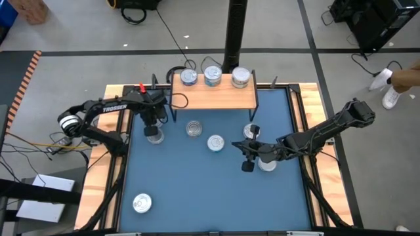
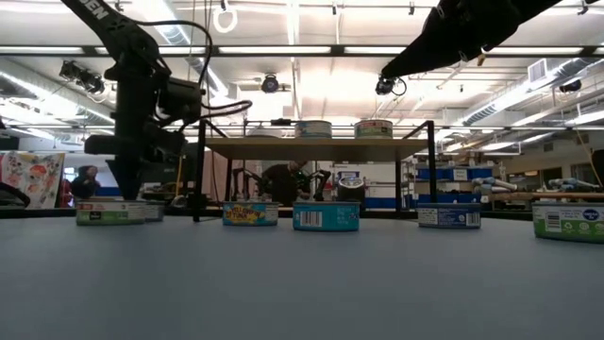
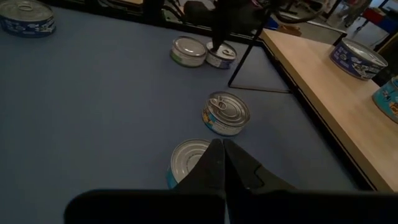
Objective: Stack canned seafood by type on shelf
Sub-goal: Stack the blue tuna can on top of the blue tuna can on the shelf
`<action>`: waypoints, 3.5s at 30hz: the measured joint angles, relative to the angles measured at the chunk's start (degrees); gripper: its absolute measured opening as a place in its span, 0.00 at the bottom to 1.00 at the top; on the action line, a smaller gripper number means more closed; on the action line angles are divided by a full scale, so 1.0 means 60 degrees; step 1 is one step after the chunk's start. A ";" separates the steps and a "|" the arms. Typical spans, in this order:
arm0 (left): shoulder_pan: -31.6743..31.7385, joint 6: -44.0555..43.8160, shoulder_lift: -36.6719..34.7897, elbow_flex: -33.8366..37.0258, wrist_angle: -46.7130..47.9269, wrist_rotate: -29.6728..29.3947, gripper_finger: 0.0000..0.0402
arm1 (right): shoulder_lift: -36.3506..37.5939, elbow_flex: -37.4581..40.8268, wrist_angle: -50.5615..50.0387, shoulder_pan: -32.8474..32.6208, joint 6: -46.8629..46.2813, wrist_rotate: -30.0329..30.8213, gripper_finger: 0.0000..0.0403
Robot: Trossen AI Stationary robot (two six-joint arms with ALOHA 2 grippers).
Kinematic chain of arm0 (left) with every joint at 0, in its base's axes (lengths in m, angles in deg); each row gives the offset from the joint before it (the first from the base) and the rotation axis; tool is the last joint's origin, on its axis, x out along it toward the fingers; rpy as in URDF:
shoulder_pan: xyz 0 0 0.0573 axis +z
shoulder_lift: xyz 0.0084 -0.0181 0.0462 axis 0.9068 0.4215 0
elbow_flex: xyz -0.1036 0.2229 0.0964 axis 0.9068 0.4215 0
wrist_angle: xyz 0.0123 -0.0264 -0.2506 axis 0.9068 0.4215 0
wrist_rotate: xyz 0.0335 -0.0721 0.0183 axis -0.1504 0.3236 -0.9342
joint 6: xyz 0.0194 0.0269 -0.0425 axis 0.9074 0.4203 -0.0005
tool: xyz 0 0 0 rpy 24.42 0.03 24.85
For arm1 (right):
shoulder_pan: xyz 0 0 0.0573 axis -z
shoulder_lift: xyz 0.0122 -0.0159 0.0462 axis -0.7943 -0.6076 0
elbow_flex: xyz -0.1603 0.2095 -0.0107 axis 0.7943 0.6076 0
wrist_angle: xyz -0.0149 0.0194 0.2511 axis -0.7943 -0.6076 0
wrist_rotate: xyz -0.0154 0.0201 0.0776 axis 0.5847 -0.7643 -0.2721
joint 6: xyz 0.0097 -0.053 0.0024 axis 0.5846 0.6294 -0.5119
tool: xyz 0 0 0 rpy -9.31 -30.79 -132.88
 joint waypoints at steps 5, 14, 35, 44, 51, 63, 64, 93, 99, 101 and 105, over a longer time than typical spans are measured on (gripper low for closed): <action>-0.0591 -0.0093 -0.0009 0.0192 0.0097 -0.0136 0.00 | 0.0000 0.0000 -0.0007 0.0000 0.0000 0.0000 0.00; -0.2004 -0.0584 -0.0001 0.0238 0.0106 -0.0069 0.00 | 0.0000 0.0000 0.0000 0.0000 0.0069 0.0001 0.00; -0.5906 -0.1372 0.0009 0.0245 -0.0384 -0.0040 0.00 | 0.0000 0.0000 0.0007 0.0000 0.0069 0.0001 0.00; -0.7786 -0.2141 0.0017 0.0256 -0.1614 -0.0108 0.00 | 0.0000 0.0000 0.0011 0.0000 0.0069 0.0000 0.00; -0.8830 -0.2860 0.0168 0.0262 -0.2662 -0.0109 0.00 | 0.0000 -0.0004 0.0011 -0.0004 0.0069 0.0000 0.00; -0.9122 -0.3101 0.1098 -0.0332 -0.4091 -0.0215 0.00 | 0.0000 -0.0005 0.0193 -0.0298 0.0066 -0.0004 0.00; -0.9122 -0.3100 0.1201 -0.0429 -0.4199 -0.0210 0.00 | 0.0000 -0.0007 0.0203 -0.0347 0.0066 -0.0007 0.00; -0.9216 -0.1845 0.3329 -0.3413 -0.4520 0.0103 0.00 | 0.0000 -0.0007 0.0380 -0.0682 -0.0006 0.0000 0.00; -0.9938 -0.1795 0.3241 -0.4171 -0.3343 -0.0157 0.08 | 0.0000 -0.0007 0.0262 -0.0692 -0.0008 0.0000 0.00; -1.0237 -0.1765 0.3237 -0.4172 -0.3275 -0.0666 0.12 | 0.0000 -0.0007 0.0208 -0.0688 -0.0026 0.0000 0.00; -1.0701 -0.1477 0.3237 -0.3602 -0.3781 -0.1894 0.23 | -0.0005 -0.0007 -0.0108 -0.0688 -0.0347 0.0001 0.00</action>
